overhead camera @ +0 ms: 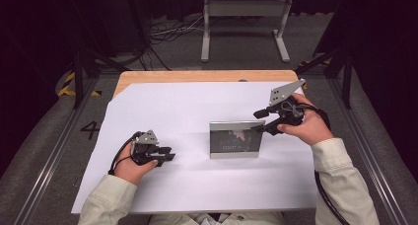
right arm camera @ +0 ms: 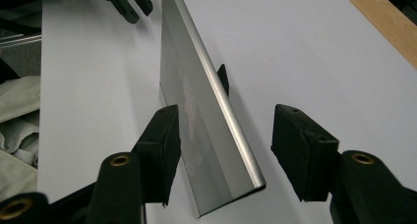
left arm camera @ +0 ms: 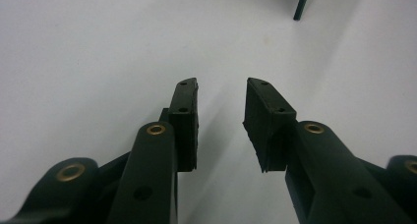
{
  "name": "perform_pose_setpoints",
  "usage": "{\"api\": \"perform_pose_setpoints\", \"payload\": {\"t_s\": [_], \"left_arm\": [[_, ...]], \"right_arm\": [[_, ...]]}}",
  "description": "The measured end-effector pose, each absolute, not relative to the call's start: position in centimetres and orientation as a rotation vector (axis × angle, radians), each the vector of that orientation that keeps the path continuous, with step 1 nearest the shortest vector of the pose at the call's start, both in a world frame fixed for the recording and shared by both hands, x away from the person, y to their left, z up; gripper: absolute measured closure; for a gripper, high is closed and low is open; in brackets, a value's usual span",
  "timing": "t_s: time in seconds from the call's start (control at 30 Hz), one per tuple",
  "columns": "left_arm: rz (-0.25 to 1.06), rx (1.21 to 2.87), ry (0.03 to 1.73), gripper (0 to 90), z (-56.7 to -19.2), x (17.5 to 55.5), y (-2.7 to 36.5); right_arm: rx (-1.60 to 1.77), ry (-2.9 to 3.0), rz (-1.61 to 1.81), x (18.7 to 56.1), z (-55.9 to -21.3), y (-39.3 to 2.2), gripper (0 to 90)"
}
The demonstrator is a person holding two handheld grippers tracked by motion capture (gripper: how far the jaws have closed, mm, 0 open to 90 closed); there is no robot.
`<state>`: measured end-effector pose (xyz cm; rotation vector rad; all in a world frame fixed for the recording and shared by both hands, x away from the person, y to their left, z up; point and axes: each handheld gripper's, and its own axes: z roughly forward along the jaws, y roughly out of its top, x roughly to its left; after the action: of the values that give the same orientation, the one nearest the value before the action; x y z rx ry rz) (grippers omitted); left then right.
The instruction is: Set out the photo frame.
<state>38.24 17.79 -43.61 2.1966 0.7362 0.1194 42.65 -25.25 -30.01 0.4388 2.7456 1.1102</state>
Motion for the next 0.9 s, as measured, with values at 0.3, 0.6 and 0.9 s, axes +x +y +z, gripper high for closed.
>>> {"api": "perform_pose_setpoints", "payload": {"t_s": [0.3,0.6,0.9], "left_arm": [[0.117,2.187,0.751,64.6,-43.7,38.3,18.6],[0.133,2.180,0.747,63.3,-43.6,38.5,18.6],[0.155,2.167,0.760,62.1,-43.6,38.6,18.9]], "right_arm": [[0.492,2.709,1.125,41.9,-29.5,-27.3,44.2],[0.561,2.682,1.116,41.3,-29.7,-29.8,44.3],[0.618,2.643,1.124,40.9,-30.0,-31.7,43.0]]}}
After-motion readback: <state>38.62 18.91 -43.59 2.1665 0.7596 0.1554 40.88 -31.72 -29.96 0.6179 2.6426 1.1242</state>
